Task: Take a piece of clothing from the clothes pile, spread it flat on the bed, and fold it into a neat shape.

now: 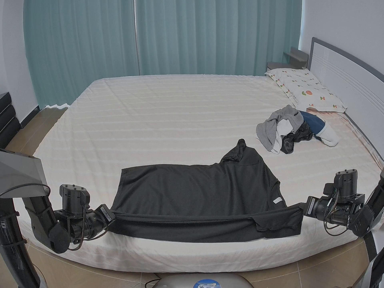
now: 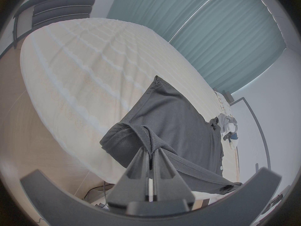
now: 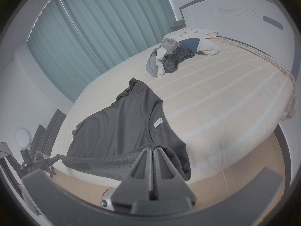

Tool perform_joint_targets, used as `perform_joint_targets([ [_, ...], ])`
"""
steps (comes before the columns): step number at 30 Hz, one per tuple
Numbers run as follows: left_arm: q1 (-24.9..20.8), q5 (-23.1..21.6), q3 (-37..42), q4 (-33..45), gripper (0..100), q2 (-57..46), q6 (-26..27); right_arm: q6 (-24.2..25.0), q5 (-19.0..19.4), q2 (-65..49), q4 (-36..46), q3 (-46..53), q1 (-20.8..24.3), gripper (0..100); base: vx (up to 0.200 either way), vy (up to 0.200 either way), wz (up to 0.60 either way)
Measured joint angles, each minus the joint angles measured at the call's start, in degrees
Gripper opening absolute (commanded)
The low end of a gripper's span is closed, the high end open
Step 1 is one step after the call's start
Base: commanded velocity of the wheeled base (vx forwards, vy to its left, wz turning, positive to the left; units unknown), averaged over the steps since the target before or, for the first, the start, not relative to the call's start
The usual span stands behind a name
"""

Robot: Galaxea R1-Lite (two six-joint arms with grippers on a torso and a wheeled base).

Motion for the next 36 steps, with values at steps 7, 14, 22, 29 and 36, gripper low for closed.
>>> perform_joint_targets([
  [7, -0.1, 0.2, -3.8, 0.0, 0, 3.4, -3.1, 2.0, -0.5, 7.9, -8.4, -2.1, -0.3, 0, 0.000, 0.000, 0.00],
  [14, -0.5, 1.9, -7.2, 0.0, 0, 6.3, -4.5, 2.7, -1.2, 16.9, -19.0, -4.2, -0.5, 0, 0.000, 0.000, 0.00],
  [22, -0.9, 3.7, -10.2, 0.0, 0, 8.8, -5.6, 3.0, -5.6, 26.1, -28.2, -7.5, -0.4, 0, 0.000, 0.000, 0.00],
  [29, -1.0, 4.0, -11.1, 0.1, 100, 9.5, -7.6, 5.8, -5.8, 29.0, -29.9, -8.3, 0.1, 100, 0.000, 0.000, 0.00],
  [36, -0.4, 4.3, -12.9, 0.0, 100, 9.4, -14.9, 10.2, -6.0, 28.5, -32.7, -8.3, 0.0, 100, 0.000, 0.000, 0.00],
])
